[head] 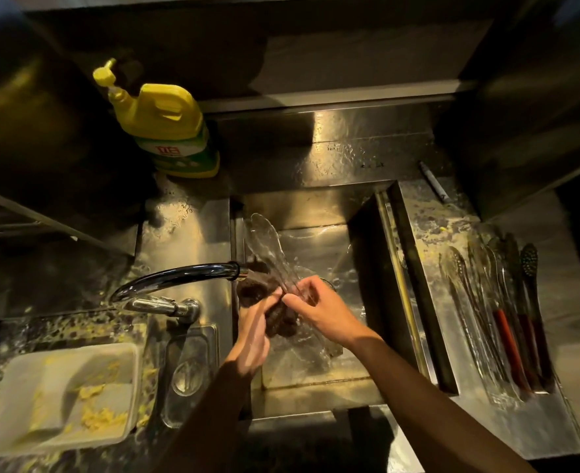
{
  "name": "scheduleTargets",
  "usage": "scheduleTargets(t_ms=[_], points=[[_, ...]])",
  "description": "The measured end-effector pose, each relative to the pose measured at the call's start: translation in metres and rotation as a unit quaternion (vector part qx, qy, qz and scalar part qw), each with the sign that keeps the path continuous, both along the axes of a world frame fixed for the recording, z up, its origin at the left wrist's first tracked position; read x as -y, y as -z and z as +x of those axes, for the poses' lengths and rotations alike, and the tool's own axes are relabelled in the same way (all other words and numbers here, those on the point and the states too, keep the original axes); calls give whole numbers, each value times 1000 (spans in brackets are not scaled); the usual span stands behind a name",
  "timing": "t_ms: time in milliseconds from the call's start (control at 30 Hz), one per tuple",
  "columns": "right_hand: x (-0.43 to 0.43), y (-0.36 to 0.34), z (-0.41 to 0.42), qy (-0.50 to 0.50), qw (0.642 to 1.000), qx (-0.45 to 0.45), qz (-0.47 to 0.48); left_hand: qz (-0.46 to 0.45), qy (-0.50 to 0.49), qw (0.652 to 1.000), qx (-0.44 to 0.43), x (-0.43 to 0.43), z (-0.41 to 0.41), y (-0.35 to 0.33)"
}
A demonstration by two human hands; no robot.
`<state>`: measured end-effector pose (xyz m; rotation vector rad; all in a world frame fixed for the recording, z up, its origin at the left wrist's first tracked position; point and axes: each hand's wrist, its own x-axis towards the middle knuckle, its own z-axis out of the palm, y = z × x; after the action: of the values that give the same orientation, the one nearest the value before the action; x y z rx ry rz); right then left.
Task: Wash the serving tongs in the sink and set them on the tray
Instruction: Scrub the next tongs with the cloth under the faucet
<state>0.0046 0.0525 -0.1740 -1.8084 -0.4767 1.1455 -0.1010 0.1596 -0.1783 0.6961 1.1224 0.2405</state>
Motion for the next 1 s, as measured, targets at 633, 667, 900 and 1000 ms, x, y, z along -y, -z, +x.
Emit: scheduleTargets(t_ms=[633,667,900,1000], points=[[39,-44,9,92,991,92,-25,98,114,983,-108,32,-11,-50],[42,-49,10,101,991,89,-16,107,118,981,-111,33,-10,-55],[63,-93,17,93,987,131,19,168,167,969,-74,35,-1,-94],[77,-113,18,102,982,152,35,200,212,956,-35,38,7,-116]])
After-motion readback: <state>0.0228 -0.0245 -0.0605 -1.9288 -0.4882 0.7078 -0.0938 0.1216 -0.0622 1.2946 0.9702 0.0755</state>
